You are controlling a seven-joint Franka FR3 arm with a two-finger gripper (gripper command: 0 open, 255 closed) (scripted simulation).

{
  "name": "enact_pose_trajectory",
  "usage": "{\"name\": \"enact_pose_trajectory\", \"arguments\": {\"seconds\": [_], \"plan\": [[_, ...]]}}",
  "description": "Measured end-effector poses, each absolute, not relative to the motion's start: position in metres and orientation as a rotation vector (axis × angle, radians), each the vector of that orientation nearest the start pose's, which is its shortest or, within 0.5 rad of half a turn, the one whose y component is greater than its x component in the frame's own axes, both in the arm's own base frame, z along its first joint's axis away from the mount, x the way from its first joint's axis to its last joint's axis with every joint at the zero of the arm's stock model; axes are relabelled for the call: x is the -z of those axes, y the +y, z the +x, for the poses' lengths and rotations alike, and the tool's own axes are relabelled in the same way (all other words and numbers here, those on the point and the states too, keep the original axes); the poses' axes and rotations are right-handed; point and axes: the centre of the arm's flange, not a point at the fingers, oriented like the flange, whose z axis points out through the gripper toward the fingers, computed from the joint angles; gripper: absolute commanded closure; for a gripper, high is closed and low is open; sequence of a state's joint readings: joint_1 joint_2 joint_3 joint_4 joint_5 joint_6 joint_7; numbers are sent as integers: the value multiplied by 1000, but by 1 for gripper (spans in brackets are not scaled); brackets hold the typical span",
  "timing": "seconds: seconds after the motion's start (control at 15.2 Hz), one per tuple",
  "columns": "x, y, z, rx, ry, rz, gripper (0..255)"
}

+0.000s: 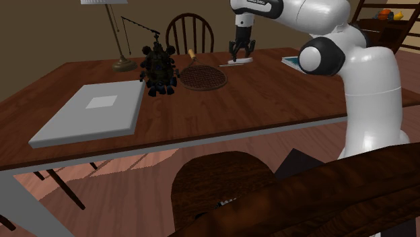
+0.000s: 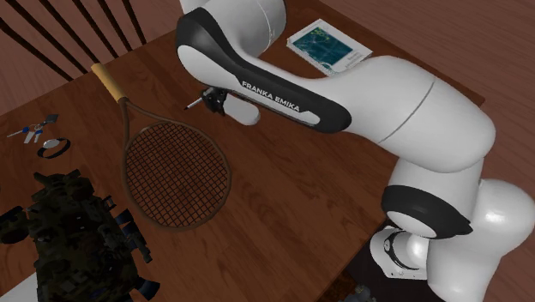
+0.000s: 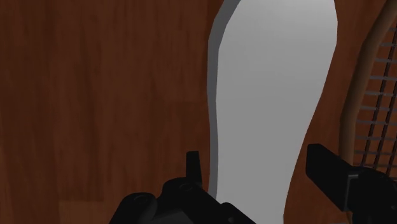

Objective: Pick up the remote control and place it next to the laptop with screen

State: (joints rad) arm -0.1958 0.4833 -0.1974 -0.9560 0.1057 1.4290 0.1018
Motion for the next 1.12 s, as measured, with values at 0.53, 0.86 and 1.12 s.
{"name": "enact_pose_trajectory", "arguments": {"seconds": [0.53, 0.86, 1.12], "plan": [[-639, -204, 640, -5, 710, -3046, 255], [-640, -145, 629, -3, 709, -3046, 255], [-641, -93, 624, -2, 709, -3046, 255]]}}
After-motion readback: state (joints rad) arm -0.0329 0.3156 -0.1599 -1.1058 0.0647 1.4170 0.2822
